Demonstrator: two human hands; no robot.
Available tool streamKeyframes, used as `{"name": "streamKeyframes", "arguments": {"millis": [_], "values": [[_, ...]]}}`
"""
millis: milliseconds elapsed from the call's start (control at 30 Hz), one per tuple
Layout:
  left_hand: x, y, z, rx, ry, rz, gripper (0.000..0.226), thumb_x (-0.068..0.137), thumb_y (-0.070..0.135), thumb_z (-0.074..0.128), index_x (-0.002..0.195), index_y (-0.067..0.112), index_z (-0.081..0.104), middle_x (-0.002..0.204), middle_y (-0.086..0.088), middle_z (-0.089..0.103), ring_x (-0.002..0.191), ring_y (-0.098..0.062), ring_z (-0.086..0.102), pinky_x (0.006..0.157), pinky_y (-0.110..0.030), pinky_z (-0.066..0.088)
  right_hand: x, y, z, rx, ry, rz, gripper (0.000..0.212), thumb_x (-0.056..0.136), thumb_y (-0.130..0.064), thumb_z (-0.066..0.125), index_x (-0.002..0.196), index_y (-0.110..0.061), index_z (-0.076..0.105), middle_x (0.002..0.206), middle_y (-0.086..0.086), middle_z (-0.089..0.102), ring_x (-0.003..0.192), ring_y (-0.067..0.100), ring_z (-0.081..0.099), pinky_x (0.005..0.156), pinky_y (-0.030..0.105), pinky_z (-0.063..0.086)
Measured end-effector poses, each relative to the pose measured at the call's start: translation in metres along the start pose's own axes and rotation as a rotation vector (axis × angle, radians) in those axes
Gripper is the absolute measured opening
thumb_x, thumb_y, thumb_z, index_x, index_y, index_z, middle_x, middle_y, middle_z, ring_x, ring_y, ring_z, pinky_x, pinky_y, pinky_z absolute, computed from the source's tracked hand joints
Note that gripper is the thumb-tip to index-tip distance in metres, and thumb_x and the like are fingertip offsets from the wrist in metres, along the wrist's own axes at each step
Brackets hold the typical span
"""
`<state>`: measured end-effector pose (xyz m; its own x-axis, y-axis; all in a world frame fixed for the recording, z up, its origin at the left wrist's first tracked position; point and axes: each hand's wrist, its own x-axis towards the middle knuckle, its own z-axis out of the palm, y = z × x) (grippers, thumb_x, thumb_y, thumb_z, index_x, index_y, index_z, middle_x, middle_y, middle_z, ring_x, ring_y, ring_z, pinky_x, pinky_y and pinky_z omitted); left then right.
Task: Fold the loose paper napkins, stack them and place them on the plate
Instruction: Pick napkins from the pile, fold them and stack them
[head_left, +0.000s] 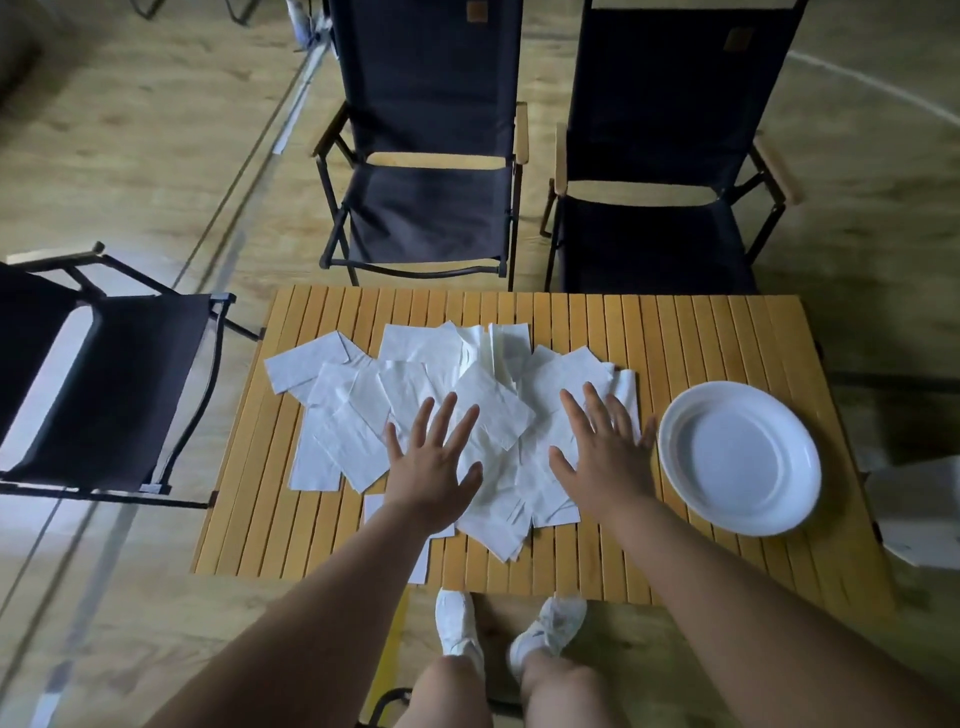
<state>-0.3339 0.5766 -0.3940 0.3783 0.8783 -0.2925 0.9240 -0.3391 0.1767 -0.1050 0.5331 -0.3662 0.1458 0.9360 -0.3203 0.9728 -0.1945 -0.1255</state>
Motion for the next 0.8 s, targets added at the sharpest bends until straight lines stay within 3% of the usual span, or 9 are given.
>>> {"name": "streamKeyframes", "arguments": {"millis": [133, 300, 500, 700, 800], "values": [[0.008, -0.006, 0.035, 0.006, -0.004, -0.017, 0.072, 0.096, 0.063, 0.029, 0.152, 0.047, -0.012, 0.163, 0.009, -0.022, 0.15, -0.022, -0.024, 0.116, -0.067, -0.003, 0.01, -0.001, 0.042, -0.027, -0.029, -0.002, 0.072, 0.098, -0.063, 0.029, 0.158, -0.037, -0.002, 0.168, -0.002, -0.007, 0.155, 0.026, -0.004, 0.117, 0.066, 0.0], [0.024, -0.01, 0.098, -0.002, -0.019, -0.076, 0.076, 0.094, 0.067, 0.029, 0.15, 0.049, -0.018, 0.16, 0.011, -0.029, 0.148, -0.023, -0.03, 0.115, -0.07, -0.003, 0.034, -0.003, 0.106, -0.027, -0.086, -0.009, 0.076, 0.096, -0.066, 0.027, 0.156, -0.04, -0.011, 0.167, -0.003, -0.015, 0.154, 0.028, -0.012, 0.119, 0.065, 0.0], [0.057, -0.025, 0.183, 0.029, -0.051, -0.08, 0.08, 0.091, 0.072, 0.031, 0.149, 0.05, -0.02, 0.16, 0.01, -0.032, 0.146, -0.025, -0.033, 0.114, -0.071, -0.002, 0.067, 0.007, 0.186, -0.009, -0.016, -0.041, 0.078, 0.094, -0.068, 0.028, 0.155, -0.042, -0.012, 0.166, -0.003, -0.022, 0.151, 0.03, -0.024, 0.118, 0.067, 0.0], [0.083, -0.038, 0.224, 0.042, 0.002, -0.019, 0.081, 0.088, 0.07, 0.041, 0.152, 0.046, -0.003, 0.165, 0.002, -0.016, 0.15, -0.03, -0.02, 0.113, -0.072, 0.009, 0.097, 0.017, 0.236, -0.071, -0.035, -0.044, 0.083, 0.09, -0.078, 0.025, 0.154, -0.044, -0.016, 0.163, -0.004, -0.028, 0.149, 0.033, -0.027, 0.116, 0.069, -0.006], [0.099, -0.048, 0.236, 0.046, 0.03, -0.017, 0.082, 0.086, 0.075, 0.035, 0.152, 0.046, -0.005, 0.164, 0.004, -0.02, 0.148, -0.027, -0.027, 0.113, -0.072, 0.004, 0.111, 0.028, 0.254, -0.097, -0.048, -0.05, 0.08, 0.09, -0.078, 0.019, 0.154, -0.044, -0.014, 0.164, -0.005, -0.025, 0.148, 0.033, -0.03, 0.115, 0.07, -0.009]]}}
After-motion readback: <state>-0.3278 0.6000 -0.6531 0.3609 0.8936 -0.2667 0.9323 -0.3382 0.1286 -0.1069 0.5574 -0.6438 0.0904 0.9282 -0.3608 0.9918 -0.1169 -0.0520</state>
